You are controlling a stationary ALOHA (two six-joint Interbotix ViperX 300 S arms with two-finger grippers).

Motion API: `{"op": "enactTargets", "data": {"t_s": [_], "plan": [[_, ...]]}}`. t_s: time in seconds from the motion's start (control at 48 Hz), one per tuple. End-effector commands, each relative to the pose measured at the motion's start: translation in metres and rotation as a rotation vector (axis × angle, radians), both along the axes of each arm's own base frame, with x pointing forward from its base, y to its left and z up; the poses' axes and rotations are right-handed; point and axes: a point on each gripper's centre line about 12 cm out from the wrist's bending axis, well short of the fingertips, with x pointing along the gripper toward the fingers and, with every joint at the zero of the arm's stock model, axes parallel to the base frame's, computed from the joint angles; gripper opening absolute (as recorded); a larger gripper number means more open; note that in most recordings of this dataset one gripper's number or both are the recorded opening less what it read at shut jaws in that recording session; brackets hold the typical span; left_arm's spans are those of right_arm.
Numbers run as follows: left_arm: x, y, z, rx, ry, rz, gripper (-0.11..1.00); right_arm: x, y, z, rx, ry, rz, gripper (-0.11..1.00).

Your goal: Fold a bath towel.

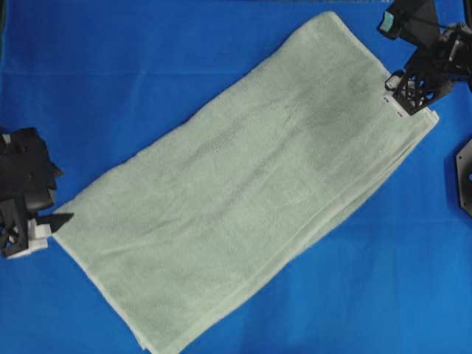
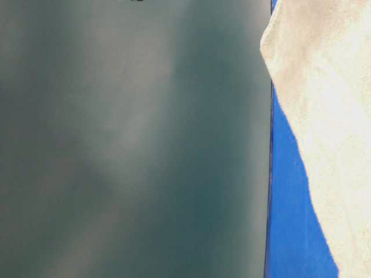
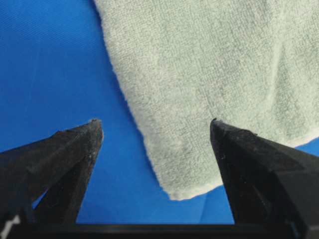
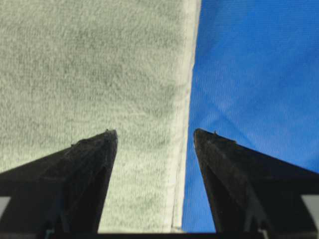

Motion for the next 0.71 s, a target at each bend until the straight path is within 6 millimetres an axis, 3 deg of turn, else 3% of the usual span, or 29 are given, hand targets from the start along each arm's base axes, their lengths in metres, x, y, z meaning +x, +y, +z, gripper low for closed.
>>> {"op": "enactTargets", "data": {"t_s": [0.0, 0.333, 0.687], "plan": [[0.003, -0.001, 0.006, -0.005, -0.019, -0.003, 0.83, 0.005, -0.006, -0.002, -0.012, -0.024, 0.001, 0.63], [0.005, -0.002, 0.005, -0.005, -0.019, -0.005, 0.83, 0.006, -0.025, -0.061, 0.049, 0.041, -0.014, 0.63], [0.007, -0.004, 0.006, -0.018, -0.031, -0.011, 0.83, 0.001, -0.024, -0.077, 0.087, 0.078, -0.030, 0.60]]}}
